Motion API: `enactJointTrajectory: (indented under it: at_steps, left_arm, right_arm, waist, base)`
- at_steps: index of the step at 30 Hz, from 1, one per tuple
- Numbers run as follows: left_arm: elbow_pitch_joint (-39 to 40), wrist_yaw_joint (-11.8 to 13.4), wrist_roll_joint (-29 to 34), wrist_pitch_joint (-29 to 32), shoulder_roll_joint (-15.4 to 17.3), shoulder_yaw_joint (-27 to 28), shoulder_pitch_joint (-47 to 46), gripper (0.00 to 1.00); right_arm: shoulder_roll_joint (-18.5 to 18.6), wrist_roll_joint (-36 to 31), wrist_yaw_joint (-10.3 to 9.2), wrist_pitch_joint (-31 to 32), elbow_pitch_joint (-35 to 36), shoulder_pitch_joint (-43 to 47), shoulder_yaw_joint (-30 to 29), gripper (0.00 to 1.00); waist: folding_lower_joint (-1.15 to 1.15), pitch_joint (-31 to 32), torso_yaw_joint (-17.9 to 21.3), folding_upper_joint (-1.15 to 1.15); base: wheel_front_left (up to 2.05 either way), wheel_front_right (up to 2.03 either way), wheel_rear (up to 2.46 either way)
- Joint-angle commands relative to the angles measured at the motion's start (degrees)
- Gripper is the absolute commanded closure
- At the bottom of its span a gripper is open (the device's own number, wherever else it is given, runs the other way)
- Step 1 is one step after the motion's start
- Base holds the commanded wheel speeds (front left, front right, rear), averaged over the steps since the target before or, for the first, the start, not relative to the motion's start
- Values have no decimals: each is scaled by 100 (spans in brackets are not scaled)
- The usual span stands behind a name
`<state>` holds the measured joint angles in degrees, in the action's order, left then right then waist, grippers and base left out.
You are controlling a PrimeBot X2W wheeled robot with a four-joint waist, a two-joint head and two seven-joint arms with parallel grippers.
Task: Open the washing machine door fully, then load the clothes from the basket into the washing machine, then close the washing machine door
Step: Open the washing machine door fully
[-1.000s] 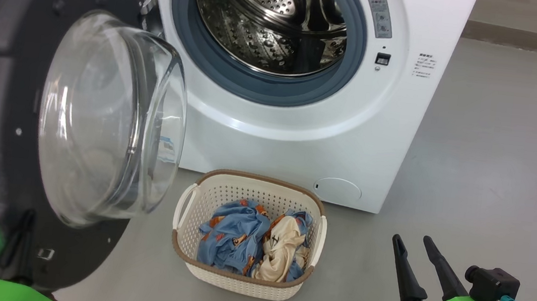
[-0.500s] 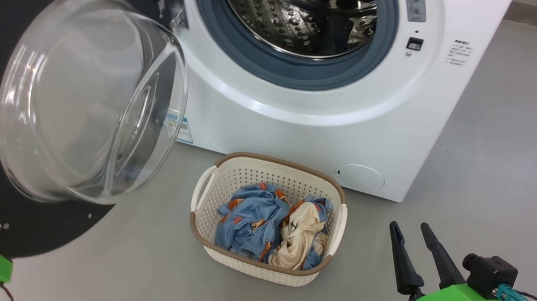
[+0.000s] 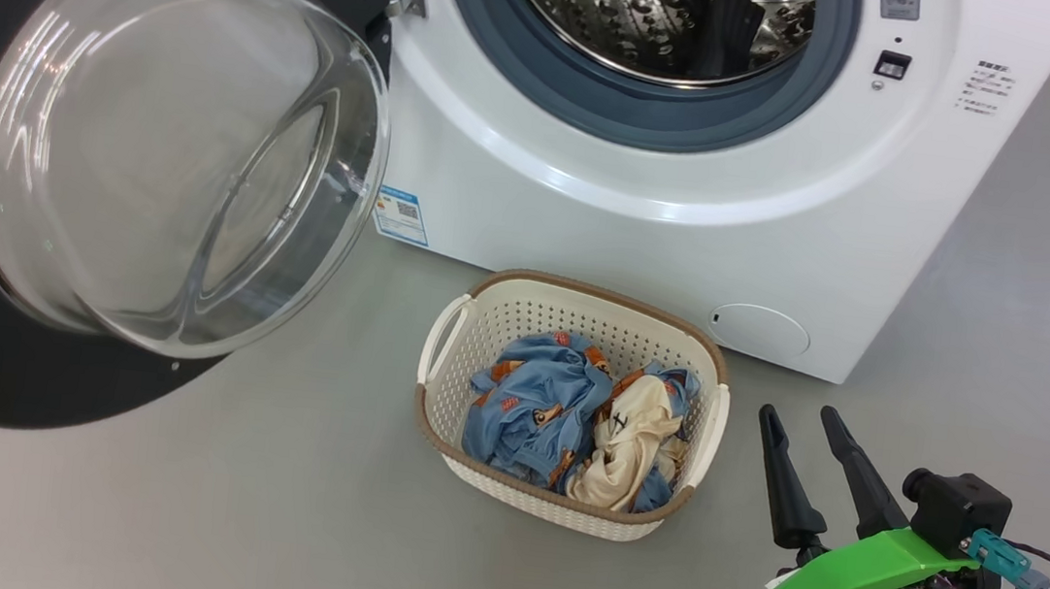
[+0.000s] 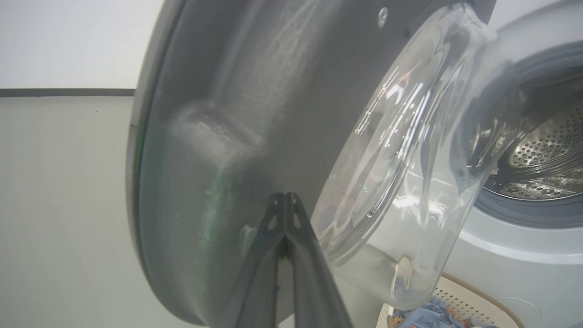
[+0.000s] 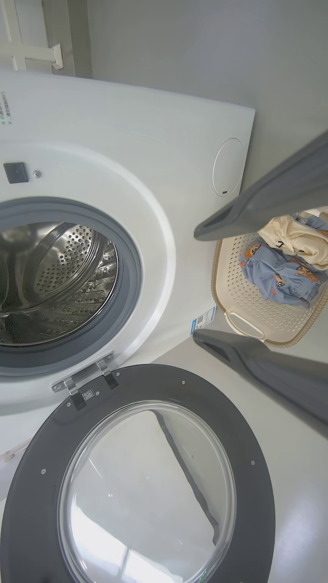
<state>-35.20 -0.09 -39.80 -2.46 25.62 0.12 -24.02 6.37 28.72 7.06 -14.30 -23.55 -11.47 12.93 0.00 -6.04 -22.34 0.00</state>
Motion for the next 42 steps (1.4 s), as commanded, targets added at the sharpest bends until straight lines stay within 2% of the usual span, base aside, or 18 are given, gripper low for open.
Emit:
enactJointTrajectory:
  at_steps: [1,6,13,21,33,42]
  left_arm:
    - [-41,-10,17,-19,439,217,-400,100]
    - [-741,-174,160,-69,570,35,-973,100]
    - [-1548,-277,328,-126,695,-160,-1575,100]
    - [-2189,-361,440,-303,771,-307,-1873,100]
    - [-2625,-506,493,-495,719,-496,-1958,100]
    - [-2577,-654,507,-705,646,-700,-1828,100]
  right_arm:
    - [-23,-38,43,-70,108,-178,124,0]
    - [-44,-43,43,-70,80,-254,156,0]
    - [-73,-20,43,-70,48,-341,243,0]
    - [-92,33,43,-70,33,-296,267,0]
    - [-77,45,43,-70,52,-182,235,0]
    - [-29,70,43,-70,75,-108,247,0]
  waist:
    - [0,-39,-65,0]
    - [0,-72,-126,0]
    - [0,-87,-64,0]
    - [0,-12,61,0]
    - [0,133,65,0]
    - [0,242,39,0]
  base:
    - [0,0,0]
    - [0,0,0]
    - [0,0,0]
    - [0,0,0]
    - [0,0,0]
    - [0,0,0]
